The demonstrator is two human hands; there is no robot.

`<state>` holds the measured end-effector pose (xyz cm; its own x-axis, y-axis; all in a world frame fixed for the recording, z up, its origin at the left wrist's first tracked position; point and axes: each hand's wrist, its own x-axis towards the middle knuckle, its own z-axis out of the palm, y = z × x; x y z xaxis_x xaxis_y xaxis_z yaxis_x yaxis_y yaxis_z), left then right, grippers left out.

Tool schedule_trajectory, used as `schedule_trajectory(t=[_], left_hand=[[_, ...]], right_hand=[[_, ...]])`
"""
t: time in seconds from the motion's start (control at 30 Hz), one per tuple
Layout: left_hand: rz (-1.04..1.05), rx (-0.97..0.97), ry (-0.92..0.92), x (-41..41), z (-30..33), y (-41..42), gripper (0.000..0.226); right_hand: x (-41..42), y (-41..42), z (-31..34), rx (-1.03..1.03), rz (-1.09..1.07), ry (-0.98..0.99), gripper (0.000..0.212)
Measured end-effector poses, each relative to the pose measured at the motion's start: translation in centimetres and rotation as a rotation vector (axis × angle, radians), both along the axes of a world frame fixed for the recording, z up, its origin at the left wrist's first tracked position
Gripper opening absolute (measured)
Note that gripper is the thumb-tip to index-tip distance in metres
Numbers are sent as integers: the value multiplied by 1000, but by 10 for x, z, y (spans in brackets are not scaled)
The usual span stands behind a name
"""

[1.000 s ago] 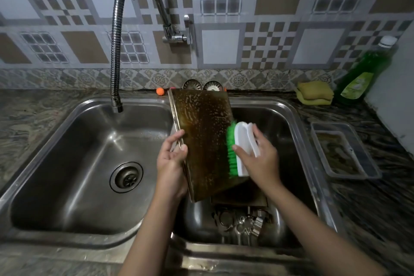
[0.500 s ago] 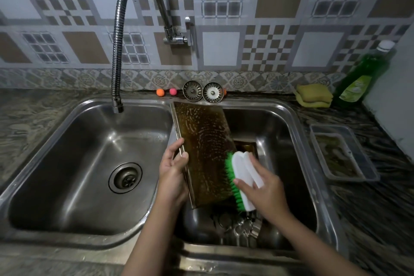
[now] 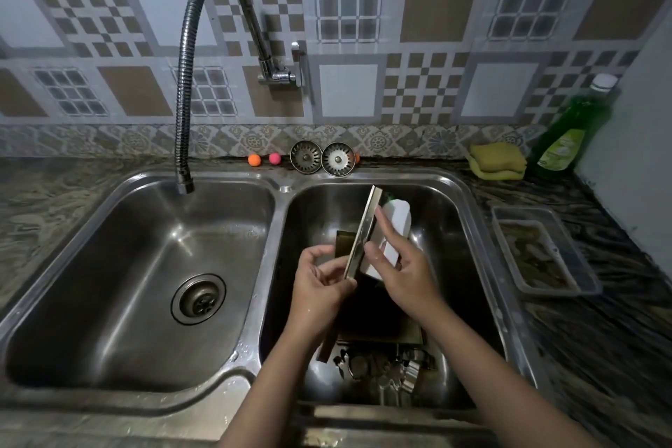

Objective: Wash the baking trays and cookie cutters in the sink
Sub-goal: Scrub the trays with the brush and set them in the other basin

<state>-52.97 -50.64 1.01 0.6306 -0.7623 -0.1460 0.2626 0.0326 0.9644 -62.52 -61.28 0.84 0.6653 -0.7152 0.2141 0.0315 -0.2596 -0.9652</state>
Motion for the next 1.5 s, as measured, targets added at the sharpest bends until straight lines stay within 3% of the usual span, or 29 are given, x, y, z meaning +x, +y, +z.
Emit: schedule_trajectory(t=[0.2, 0.47, 0.63, 0.7, 0.77, 0.97, 1.13, 1.5], left_hand=[[-41, 20, -127, -3, -7, -4, 49], [-115, -46, -188, -4, -10, -4, 53], [66, 178, -350, 25, -27, 9, 38], [38, 283, -332, 41, -32, 17, 30], [-27, 271, -241, 52, -35, 25, 18], [-70, 126, 19, 74, -45, 45, 32], [62, 40, 203, 105, -40, 68, 30], [507, 277, 166, 254, -46, 150, 38]], right_hand=[[7, 1, -2, -108, -166, -10, 55], [12, 2, 5, -64, -344, -44, 53], [4, 1, 13, -29, -375, -31, 48], [0, 1, 16, 5, -378, -49, 48], [-3, 0, 21, 49, -367, -64, 48], [-1, -7, 28, 190, -288, -91, 38], [6, -9, 29, 281, -294, -90, 31], [-7, 4, -11, 299, -298, 93, 29]])
